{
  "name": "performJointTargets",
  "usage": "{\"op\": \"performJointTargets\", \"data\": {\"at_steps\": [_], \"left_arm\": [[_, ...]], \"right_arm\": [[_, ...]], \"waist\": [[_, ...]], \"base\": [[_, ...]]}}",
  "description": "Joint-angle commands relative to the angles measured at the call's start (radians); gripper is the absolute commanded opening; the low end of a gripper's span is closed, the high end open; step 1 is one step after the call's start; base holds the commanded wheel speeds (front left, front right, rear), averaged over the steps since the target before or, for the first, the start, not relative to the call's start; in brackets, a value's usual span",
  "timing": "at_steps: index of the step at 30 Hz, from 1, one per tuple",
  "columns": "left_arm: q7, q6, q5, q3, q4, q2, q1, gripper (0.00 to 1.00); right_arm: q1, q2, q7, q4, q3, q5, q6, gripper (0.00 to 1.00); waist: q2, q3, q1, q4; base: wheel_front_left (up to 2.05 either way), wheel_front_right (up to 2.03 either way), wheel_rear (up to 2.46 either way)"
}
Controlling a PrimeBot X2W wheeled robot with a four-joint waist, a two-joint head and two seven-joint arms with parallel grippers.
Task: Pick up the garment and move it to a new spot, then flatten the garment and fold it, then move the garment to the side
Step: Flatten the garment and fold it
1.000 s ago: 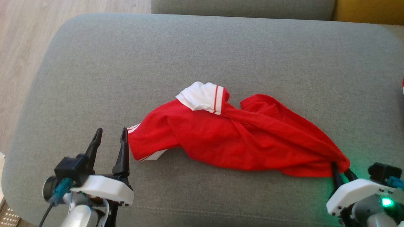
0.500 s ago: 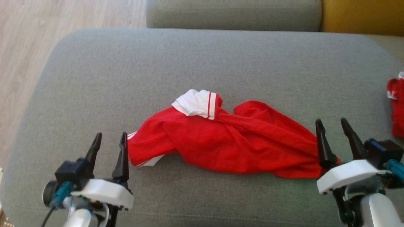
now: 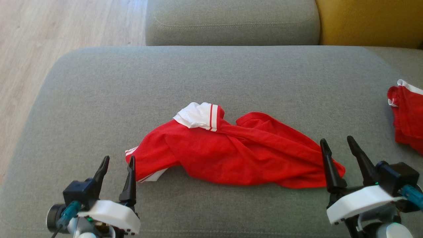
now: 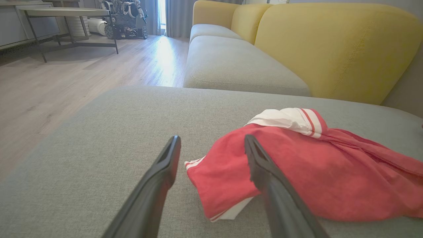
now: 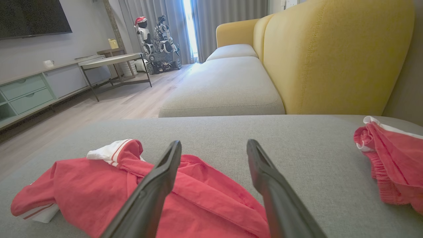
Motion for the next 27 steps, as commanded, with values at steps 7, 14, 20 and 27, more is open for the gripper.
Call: {"op": "performJointTargets", "data": {"at_steps": [7,14,20,27], "left_arm": [[0.007,0.001,0.001,0.023,-0.036,0.027,-0.047,1.00],[0.012,-0.015,0.007,0.005,-0.042,0.027,-0.084,1.00],[0.019,-0.036,0.011,-0.013,-0.037,0.024,-0.135,1.00],[0.105,-0.134,0.050,-0.117,-0.001,-0.008,-0.347,1.00]], "right_arm": [[-0.021,-0.006,0.009,-0.047,0.030,0.010,-0.001,1.00],[-0.031,-0.006,0.009,-0.044,0.038,0.019,-0.001,1.00],[-0.041,-0.006,0.007,-0.042,0.040,0.023,-0.001,1.00],[-0.077,-0.006,0.000,-0.046,0.052,0.028,-0.001,1.00]], "waist": [[0.0000,0.004,0.0000,0.001],[0.0000,0.017,0.0000,-0.003],[0.0000,0.034,0.0000,-0.017],[0.0000,0.113,0.0000,-0.055]], "base": [[0.00,0.00,0.00],[0.00,0.00,0.00],[0.00,0.00,0.00],[0.00,0.00,0.00]]}}
